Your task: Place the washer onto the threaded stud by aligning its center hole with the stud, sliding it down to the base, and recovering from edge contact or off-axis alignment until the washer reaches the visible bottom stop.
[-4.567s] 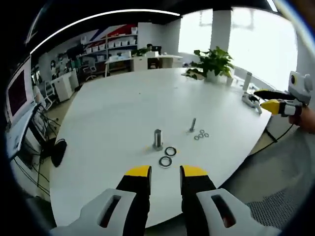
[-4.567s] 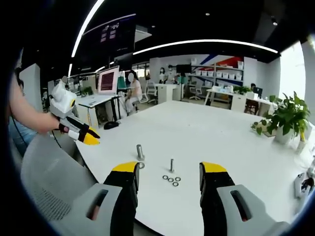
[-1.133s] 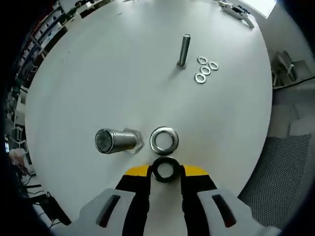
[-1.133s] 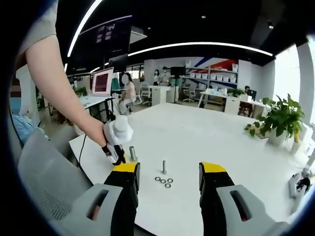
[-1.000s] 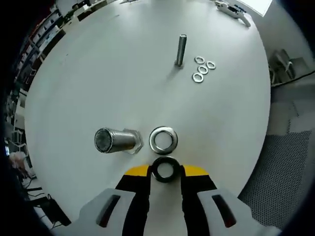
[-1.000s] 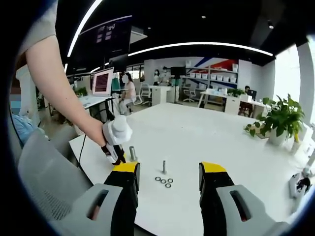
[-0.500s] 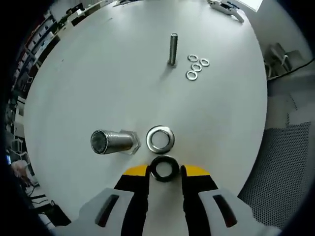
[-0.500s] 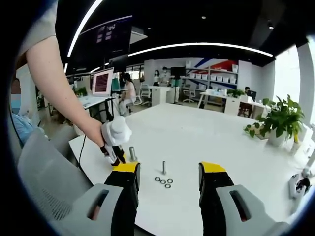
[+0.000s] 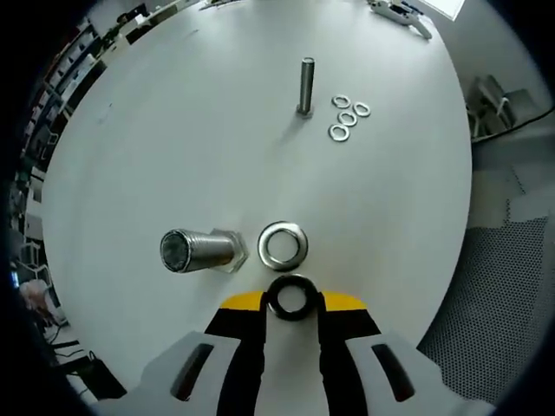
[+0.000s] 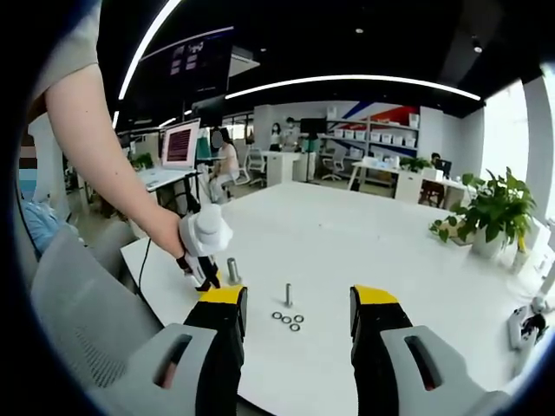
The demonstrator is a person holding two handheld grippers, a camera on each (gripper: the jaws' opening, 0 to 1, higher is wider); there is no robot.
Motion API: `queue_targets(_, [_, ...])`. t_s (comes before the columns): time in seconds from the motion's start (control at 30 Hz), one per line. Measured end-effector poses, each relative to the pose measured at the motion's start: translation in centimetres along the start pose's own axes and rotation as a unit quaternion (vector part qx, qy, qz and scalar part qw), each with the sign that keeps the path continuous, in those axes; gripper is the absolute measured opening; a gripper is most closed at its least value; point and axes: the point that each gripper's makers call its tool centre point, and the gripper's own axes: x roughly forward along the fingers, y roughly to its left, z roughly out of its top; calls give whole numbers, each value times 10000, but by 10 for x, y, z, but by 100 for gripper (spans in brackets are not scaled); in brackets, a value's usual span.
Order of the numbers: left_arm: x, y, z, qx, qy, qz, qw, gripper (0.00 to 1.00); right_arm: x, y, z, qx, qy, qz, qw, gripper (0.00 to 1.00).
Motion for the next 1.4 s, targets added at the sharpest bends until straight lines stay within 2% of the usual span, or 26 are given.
queue_targets(0.23, [0, 1, 0, -109, -165, 39, 9998, 20, 0, 0, 0, -4, 4, -2, 10000, 50])
queue_targets(0.53, [-1, 0, -1, -222, -191, 27, 9996, 20, 0, 0, -1, -13, 24, 5, 10000, 50])
queue_targets(0.93, [-4, -5, -8, -108, -223, 67, 9997, 19, 0, 0, -1, 1, 27, -6, 10000, 50])
queue_targets(1.4, [-21, -1, 2, -65, -531, 152, 9985, 19, 0, -1, -1, 16, 28, 2, 10000, 50])
